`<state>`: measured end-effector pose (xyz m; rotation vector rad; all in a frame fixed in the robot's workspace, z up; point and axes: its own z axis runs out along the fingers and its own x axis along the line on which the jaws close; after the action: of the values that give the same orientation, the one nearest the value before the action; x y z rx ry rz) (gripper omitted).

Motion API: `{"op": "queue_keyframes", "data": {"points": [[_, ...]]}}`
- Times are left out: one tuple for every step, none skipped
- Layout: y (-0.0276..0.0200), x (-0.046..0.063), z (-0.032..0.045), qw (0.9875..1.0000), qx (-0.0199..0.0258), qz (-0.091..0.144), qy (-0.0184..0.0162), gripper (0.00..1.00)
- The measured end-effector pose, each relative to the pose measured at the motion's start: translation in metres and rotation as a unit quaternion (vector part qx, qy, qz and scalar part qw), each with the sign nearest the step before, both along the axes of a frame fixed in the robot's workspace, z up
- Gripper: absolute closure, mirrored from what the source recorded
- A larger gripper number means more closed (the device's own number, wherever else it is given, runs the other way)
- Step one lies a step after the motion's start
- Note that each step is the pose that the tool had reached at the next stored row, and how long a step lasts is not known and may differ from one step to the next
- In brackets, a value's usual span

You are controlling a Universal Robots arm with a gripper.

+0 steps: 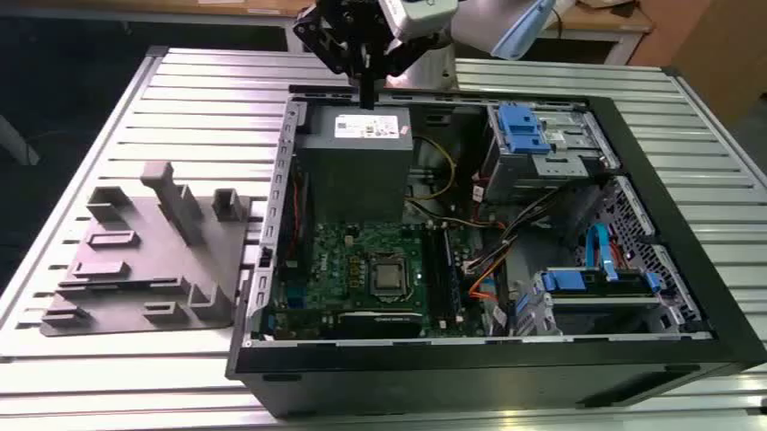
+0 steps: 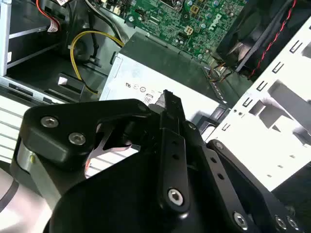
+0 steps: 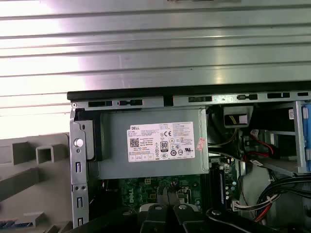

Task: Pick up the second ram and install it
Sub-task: 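Reach for the second ram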

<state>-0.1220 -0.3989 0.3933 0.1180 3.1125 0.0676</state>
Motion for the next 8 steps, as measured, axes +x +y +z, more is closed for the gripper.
{"op": "queue_keyframes", "data": {"points": [[0.0000,0.0000,0.0000,1.0000,0.0000,0.000,0.0000,0.93],[0.0000,0.0000,0.0000,1.0000,0.0000,0.000,0.0000,0.93],[0.0000,0.0000,0.0000,1.0000,0.0000,0.000,0.0000,0.93],[0.0000,0.0000,0.0000,1.0000,0.0000,0.000,0.0000,0.93],[0.0000,0.0000,0.0000,1.0000,0.0000,0.000,0.0000,0.93],[0.0000,0.0000,0.0000,1.0000,0.0000,0.000,0.0000,0.93],[0.0000,0.0000,0.0000,1.0000,0.0000,0.000,0.0000,0.93],[0.0000,0.0000,0.0000,1.0000,0.0000,0.000,0.0000,0.93]]}}
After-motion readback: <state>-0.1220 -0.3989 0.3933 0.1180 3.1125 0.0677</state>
